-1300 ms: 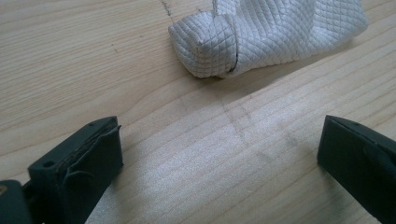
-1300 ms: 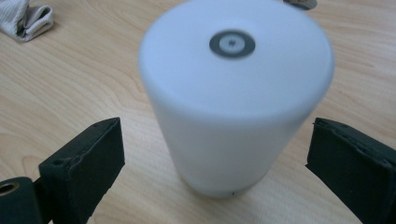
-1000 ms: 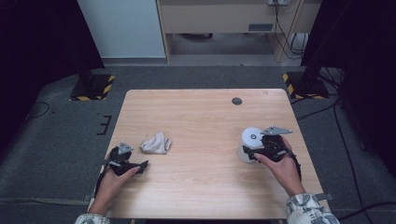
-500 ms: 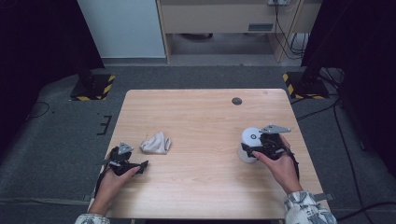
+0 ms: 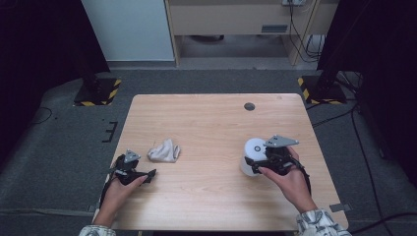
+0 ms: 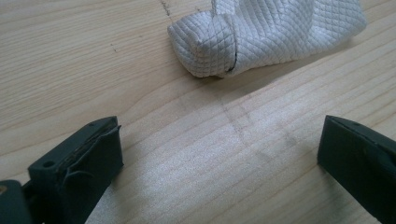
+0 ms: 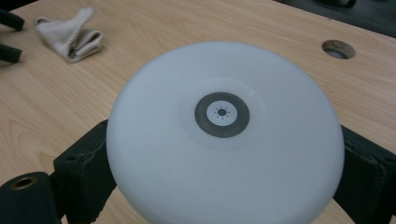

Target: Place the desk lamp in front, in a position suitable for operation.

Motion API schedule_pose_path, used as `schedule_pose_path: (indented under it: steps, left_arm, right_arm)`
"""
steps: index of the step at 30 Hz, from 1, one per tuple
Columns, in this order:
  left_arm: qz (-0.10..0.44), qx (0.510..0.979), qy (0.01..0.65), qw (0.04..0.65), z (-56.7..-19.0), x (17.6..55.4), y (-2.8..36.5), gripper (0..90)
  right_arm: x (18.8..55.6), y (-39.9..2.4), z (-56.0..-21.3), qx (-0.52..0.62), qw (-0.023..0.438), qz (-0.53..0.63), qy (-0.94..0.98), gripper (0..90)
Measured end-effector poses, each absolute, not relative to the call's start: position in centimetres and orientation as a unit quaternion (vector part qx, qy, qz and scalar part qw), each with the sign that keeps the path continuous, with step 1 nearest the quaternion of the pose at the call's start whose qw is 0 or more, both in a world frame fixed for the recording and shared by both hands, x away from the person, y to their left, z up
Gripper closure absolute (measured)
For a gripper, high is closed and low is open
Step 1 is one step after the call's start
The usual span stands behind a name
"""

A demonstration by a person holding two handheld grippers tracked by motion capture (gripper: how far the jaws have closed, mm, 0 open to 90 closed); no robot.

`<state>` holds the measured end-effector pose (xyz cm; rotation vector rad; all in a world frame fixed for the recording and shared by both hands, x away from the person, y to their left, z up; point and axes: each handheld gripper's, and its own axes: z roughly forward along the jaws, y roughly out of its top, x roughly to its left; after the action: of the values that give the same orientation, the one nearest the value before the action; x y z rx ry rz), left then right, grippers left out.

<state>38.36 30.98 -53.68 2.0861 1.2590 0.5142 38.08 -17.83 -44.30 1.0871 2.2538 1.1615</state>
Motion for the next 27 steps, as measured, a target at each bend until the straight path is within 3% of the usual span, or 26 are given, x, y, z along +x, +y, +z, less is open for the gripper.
schedule_pose_path:
  steps: [12, 27]
  left_arm:
    - [0.195, 0.794, 0.479, 0.320, -53.7, 38.4, 31.0, 0.0]
    - [0.195, 0.794, 0.479, 0.321, -53.7, 38.3, 31.0, 0.0]
  right_arm:
    - [34.9, -12.8, -45.1, 0.325, 0.158, 0.413, 0.836, 8.8]
    - [33.3, -10.0, -45.9, 0.294, 0.137, 0.409, 0.853, 8.9]
